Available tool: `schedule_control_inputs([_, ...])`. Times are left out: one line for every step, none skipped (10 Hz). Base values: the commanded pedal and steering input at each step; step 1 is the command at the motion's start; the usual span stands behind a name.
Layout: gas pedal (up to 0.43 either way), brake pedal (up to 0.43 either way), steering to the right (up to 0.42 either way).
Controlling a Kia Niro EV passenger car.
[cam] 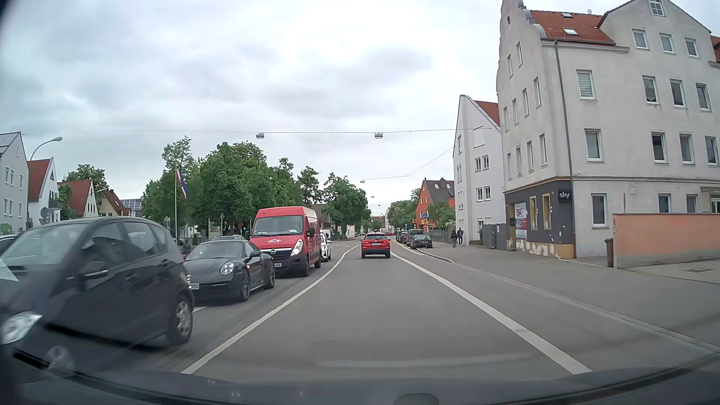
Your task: Follow the waypoints while adhering to traffic rules and regulations
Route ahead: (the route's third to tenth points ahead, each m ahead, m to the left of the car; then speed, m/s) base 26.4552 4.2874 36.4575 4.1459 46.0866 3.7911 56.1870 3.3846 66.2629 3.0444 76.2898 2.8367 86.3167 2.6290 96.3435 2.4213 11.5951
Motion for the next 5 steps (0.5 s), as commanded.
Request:
schedule_control_inputs([0.220, 0.000, -0.010])
schedule_control_inputs([0.220, 0.000, -0.010])
schedule_control_inputs([0.197, 0.000, -0.010])
schedule_control_inputs([0.197, 0.000, -0.010])
schedule_control_inputs([0.189, 0.000, -0.010])
